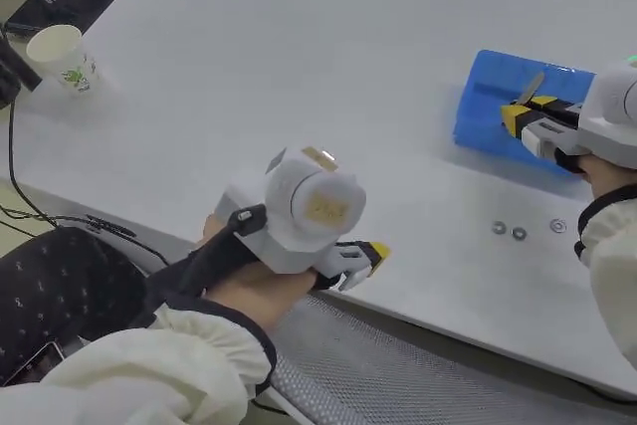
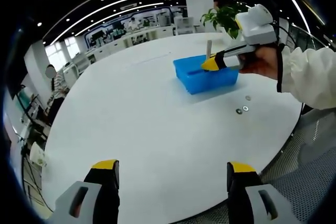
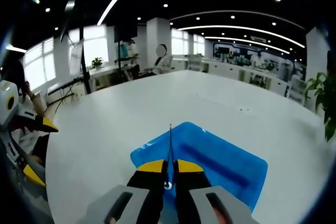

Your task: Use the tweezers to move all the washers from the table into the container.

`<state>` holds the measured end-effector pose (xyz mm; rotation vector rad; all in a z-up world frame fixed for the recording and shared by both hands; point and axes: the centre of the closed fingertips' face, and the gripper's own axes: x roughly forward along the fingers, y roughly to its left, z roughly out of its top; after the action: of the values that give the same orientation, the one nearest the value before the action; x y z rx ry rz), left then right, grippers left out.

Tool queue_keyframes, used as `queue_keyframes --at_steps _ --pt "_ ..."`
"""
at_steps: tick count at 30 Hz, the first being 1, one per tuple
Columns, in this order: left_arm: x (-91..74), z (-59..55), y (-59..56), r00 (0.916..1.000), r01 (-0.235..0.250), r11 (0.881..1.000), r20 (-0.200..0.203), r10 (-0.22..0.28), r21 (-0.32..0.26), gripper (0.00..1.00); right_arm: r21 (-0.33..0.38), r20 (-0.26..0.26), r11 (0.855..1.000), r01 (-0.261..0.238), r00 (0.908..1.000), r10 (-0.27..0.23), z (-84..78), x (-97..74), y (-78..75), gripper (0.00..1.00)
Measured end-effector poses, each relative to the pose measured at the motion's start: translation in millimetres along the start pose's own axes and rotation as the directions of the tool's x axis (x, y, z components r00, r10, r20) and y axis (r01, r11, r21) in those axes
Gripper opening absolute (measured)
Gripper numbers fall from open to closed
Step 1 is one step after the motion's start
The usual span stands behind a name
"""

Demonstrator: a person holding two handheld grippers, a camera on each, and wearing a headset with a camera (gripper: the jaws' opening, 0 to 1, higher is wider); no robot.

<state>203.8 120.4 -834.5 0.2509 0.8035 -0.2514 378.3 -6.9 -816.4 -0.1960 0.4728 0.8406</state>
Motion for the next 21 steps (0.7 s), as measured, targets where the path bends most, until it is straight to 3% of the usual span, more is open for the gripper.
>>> queue_keyframes --at_steps 8,12,17,21 --pt "-2.0 5.1 -0.4 0.9996 0.006 1.0 0.029 -0.006 -0.016 0.86 0.019 0.056 1.0 0.013 0.9983 -0.014 18.7 -12.6 -7.3 0.03" --pt "-1.2 4.1 0.3 0.9997 0.003 1.0 0.024 -0.002 -0.017 0.86 0.024 0.077 1.0 0.01 0.997 -0.011 26.9 -21.4 -7.2 0.03" --pt "-0.9 4.7 -0.4 0.9997 0.005 1.0 0.025 -0.004 -0.017 0.86 0.059 0.109 0.998 -0.013 0.994 0.006 35.2 -33.7 -2.3 0.03" --pt "-0.3 4.4 -0.6 0.9997 0.005 1.0 0.023 -0.005 -0.014 0.85 0.049 0.137 0.999 -0.023 0.9905 0.016 40.8 -45.6 5.4 0.03"
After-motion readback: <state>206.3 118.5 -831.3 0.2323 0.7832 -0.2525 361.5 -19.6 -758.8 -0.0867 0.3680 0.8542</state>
